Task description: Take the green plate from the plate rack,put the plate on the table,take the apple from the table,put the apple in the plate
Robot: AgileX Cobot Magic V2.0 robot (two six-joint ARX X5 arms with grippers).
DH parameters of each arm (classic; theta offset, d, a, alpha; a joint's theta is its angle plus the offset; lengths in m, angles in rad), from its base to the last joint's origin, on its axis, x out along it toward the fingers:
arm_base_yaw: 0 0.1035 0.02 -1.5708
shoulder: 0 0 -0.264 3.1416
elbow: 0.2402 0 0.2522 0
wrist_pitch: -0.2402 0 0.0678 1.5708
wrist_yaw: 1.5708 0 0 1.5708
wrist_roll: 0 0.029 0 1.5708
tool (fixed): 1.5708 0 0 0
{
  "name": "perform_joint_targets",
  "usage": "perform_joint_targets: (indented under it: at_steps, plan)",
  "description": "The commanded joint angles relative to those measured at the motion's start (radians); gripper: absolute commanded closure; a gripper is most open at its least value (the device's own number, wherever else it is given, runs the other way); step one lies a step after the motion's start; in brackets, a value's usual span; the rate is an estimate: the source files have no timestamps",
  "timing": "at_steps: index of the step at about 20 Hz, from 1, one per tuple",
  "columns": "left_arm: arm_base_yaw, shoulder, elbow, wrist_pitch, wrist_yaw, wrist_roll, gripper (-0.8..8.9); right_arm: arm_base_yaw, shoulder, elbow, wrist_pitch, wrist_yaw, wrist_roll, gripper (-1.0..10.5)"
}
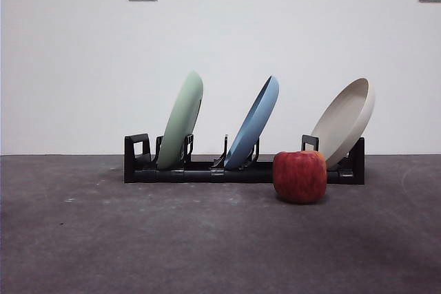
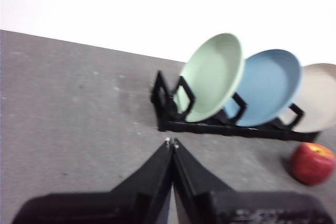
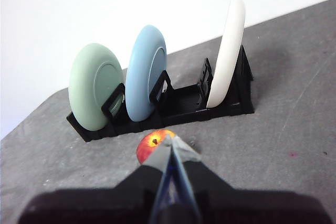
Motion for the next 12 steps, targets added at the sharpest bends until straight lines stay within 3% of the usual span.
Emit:
perform_joint_targets:
  at_steps: [1, 6, 12]
  plan:
    - [0.003, 0.050, 0.065, -0.046, 0.053, -0.006, 8.21, 0.002, 0.060, 0.101, -0.086, -0.004, -0.012, 9.6]
    - [0.003, 0.167, 0.185, -0.135, 0.172, 0.026, 8.21, 0.002, 0.186, 0.292, -0.294, -0.036, -0.138, 9.6]
    - [0.002, 0.324, 0.324, -0.274, 0.370, 0.113, 8.21, 0.003, 0.348, 0.507, -0.578, -0.142, -0.304, 9.6]
